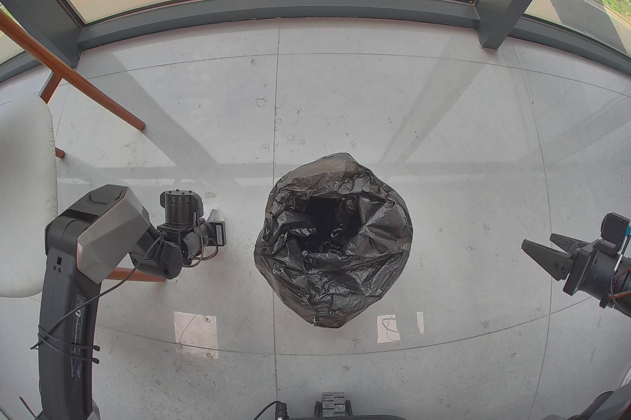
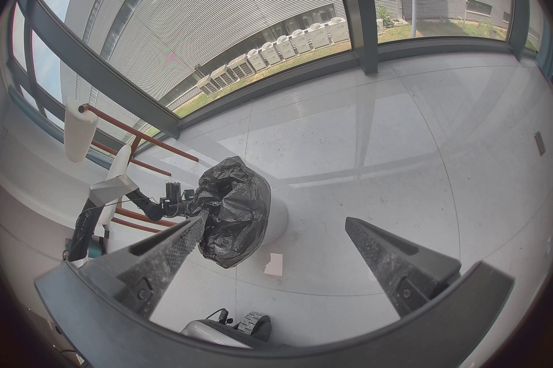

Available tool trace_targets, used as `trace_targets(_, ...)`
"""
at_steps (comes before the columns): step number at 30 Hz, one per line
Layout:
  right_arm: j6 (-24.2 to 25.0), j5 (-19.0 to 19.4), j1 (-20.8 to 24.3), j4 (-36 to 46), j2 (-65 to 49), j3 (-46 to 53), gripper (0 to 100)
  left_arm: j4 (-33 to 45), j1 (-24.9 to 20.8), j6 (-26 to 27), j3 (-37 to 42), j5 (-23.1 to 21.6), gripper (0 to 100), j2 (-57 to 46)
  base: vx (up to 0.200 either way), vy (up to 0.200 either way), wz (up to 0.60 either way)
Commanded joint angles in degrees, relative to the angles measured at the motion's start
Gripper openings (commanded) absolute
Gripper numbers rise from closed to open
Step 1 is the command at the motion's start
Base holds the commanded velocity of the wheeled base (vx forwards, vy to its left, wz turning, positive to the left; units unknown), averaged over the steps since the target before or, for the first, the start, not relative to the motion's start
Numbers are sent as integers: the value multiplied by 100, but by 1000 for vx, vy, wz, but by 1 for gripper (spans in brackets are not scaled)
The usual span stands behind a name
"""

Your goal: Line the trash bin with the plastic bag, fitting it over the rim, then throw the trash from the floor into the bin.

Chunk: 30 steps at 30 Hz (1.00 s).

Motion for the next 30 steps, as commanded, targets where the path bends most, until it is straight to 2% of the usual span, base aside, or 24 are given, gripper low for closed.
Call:
trace_targets(1, 6, 6, -16, 3, -206, 244, 100, -18, -16, -28, 1002, -43, 0, -1496, 0, 0, 0)
trace_targets(8, 6, 15, -104, 3, -584, 754, 100, 79, -183, -72, 2241, -104, 0, -3658, 0, 0, 0)
trace_targets(11, 6, 15, -175, 12, -680, 903, 100, 263, -420, -124, 2707, -588, 0, -4405, 0, 0, 0)
trace_targets(14, 6, 24, -210, 12, -759, 1000, 100, 360, -491, -124, 2900, -807, 0, -4818, 0, 0, 0)
trace_targets(19, 6, 24, -210, 12, -795, 1035, 100, 439, -1150, -133, 2944, -816, 0, -5284, 0, 0, 0)
trace_targets(20, -3, 32, -210, 12, -786, 1035, 100, 553, -1581, -124, 2953, -825, 0, -5424, 0, 0, 0)
trace_targets(25, -12, 50, -210, 12, -786, 1035, 100, 667, -2556, -142, 3085, -816, 0, -5442, 0, 0, 0)
trace_targets(30, -12, 50, -219, 3, -795, 1035, 100, 632, -2996, -151, 3093, -860, 0, -5205, 0, 0, 0)
